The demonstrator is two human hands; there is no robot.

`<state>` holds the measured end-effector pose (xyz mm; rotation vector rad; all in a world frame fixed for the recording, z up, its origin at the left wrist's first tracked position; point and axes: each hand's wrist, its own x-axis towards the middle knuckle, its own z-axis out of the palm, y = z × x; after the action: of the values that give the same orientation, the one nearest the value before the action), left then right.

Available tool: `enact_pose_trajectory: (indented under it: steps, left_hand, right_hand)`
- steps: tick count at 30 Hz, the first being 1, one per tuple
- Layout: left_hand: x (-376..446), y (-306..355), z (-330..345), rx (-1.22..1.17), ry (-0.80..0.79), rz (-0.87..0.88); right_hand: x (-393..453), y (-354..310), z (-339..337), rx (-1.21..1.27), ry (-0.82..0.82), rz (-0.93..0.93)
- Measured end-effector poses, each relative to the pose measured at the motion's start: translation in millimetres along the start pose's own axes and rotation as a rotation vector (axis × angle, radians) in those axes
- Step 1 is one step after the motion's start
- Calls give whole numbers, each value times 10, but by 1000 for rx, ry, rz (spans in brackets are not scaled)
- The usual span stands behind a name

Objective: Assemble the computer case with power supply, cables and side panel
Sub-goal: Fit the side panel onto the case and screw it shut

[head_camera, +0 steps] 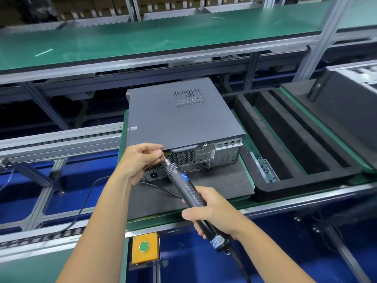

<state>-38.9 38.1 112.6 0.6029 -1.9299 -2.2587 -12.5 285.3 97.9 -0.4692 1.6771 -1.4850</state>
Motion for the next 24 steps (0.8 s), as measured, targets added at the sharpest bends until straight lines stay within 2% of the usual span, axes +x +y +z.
enact_pose_trajectory:
  steps: [6, 11, 15, 20, 24]
  left_hand:
    - [-11, -52, 97, -135, 56, -10]
    - [-13, -52, 146, -116, 74, -2]
    - [-23, -56, 136, -148, 39, -65]
    - [-69, -97, 116, -271, -2, -151]
    - [-88, -196, 186, -402, 70, -140]
  right_hand:
    - [16, -18, -14, 9, -8, -4]
    - [23, -8, 1, 22, -17, 3]
    - [27, -10, -2, 8, -29, -5]
    - [37, 19, 43, -16, -6, -14]
    - [64, 40, 87, -43, 10, 2]
